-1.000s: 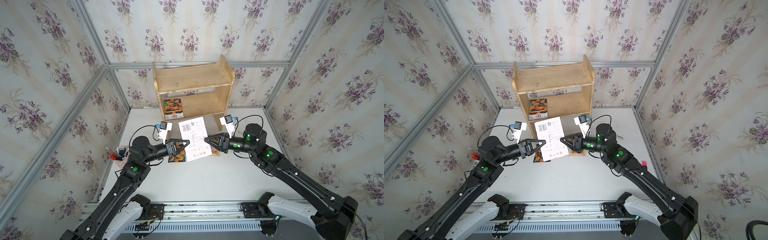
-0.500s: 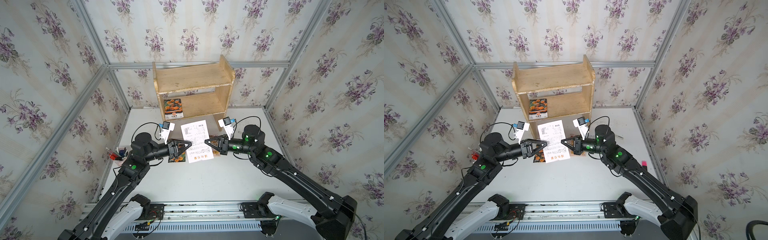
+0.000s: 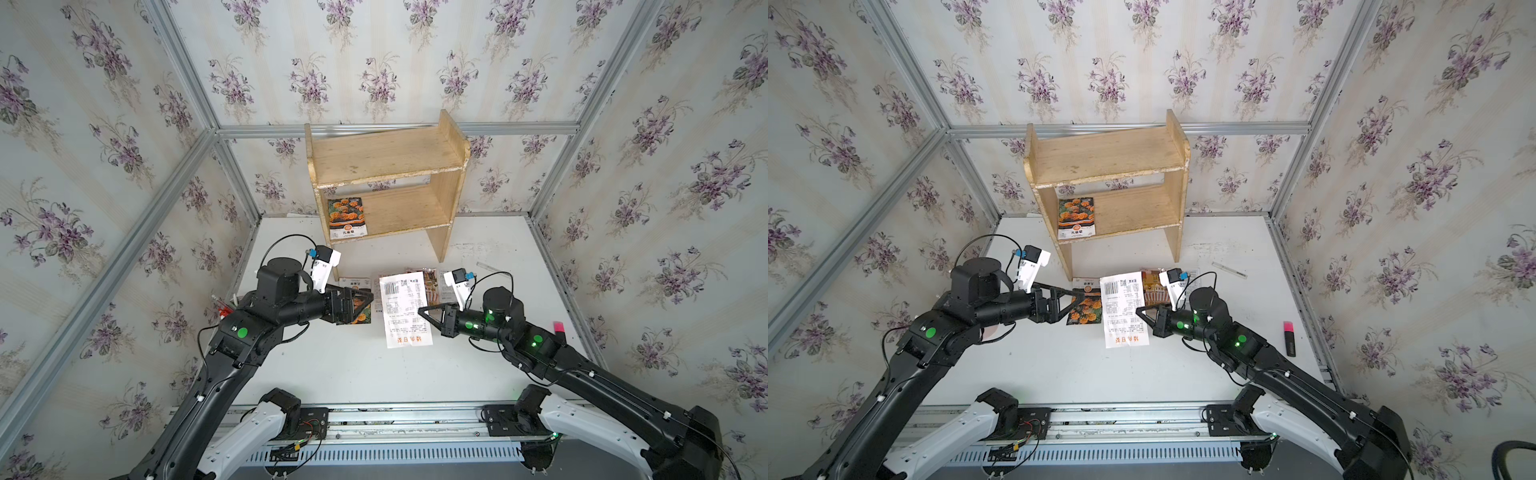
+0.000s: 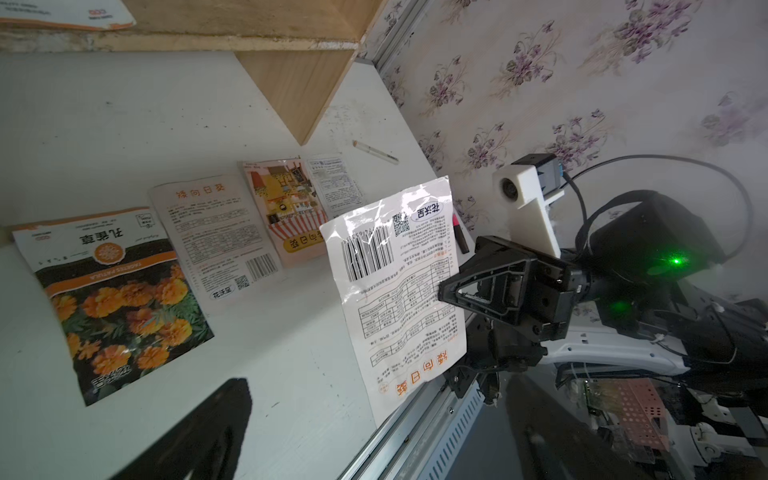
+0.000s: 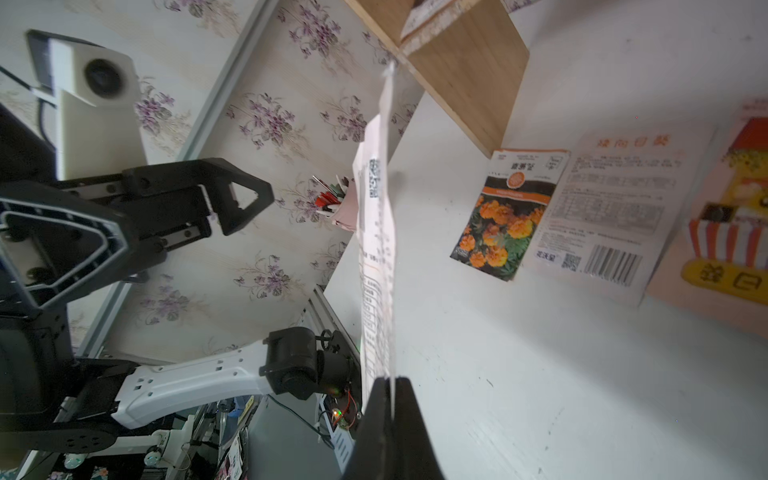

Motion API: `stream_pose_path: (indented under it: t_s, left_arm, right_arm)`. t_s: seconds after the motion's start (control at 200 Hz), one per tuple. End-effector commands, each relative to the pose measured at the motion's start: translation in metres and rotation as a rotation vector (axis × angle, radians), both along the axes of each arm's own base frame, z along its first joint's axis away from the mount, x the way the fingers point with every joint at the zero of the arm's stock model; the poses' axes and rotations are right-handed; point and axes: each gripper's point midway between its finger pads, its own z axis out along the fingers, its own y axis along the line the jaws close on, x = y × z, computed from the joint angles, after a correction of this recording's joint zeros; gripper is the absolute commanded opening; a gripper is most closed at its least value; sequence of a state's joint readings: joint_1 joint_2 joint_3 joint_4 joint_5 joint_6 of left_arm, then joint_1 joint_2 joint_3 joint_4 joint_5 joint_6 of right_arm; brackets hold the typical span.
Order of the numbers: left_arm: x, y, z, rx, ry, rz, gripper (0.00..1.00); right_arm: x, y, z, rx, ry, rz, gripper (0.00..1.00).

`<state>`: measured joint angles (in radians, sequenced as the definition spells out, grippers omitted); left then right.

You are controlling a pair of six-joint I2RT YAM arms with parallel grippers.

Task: Take the seed bag off the shelf
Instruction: Place the seed packet at the center of the board.

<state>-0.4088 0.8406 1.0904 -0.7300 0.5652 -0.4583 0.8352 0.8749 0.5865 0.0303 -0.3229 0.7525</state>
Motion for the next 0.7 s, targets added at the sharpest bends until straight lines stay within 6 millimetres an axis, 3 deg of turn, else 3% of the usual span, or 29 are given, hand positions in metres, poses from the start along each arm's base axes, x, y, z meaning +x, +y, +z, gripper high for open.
stream_pose_path:
  t_s: [0.0, 0.12, 0.4, 0.694]
  left_arm:
    - [-0.009, 0.016, -0.016, 0.102, 0.001, 0.025, 1.00]
    - [-0.012, 0.029, -0.020, 0.149, -0.042, 0.064, 1.00]
    - [-0.017, 0.049, -0.028, 0.195, -0.113, 0.143, 1.00]
    - [-0.018, 0.054, -0.036, 0.225, -0.090, 0.152, 1.00]
  right_arm:
    - [0.002, 0.001, -0.021, 0.000, 0.049, -0.091, 0.00]
    - [-0.011, 0.010, -0.055, -0.038, 0.107, -0.099, 0.00]
    - [-0.033, 0.039, -0.108, -0.096, 0.203, -0.090, 0.00]
    - [-0.037, 0.072, -0.144, -0.120, 0.277, -0.077, 0.00]
